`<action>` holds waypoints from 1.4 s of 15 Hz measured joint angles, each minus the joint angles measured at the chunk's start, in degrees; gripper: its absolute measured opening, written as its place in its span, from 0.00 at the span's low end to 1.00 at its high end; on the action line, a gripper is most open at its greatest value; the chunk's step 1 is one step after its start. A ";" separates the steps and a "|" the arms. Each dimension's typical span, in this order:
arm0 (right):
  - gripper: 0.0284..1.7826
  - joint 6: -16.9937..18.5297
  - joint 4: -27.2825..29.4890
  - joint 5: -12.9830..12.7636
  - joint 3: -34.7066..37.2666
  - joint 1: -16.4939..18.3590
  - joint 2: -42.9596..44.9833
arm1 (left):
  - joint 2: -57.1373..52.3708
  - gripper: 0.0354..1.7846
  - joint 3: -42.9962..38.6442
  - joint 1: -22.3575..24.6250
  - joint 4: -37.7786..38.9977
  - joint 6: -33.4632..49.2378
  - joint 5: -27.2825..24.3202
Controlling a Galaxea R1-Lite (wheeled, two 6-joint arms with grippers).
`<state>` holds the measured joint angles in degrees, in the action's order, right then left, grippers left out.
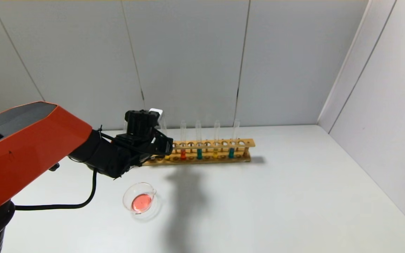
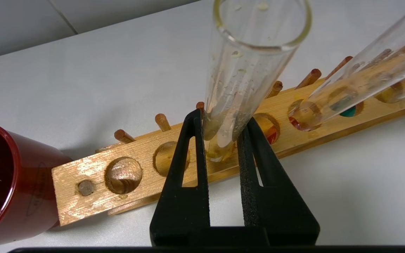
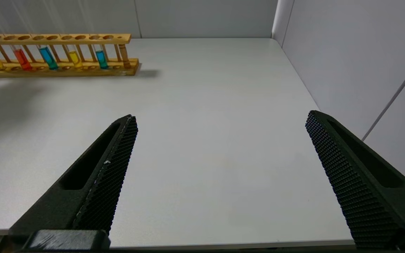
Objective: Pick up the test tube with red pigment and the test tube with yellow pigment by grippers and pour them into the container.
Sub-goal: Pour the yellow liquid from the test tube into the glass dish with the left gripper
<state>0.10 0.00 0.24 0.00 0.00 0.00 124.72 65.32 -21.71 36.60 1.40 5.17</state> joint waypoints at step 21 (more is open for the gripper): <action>0.98 0.00 0.00 -0.02 0.00 0.00 0.00 | -28.55 0.15 -7.08 0.16 0.13 -8.67 -0.55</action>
<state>0.10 0.00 0.22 0.00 0.00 0.00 96.17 58.23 -21.55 36.73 -7.27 4.62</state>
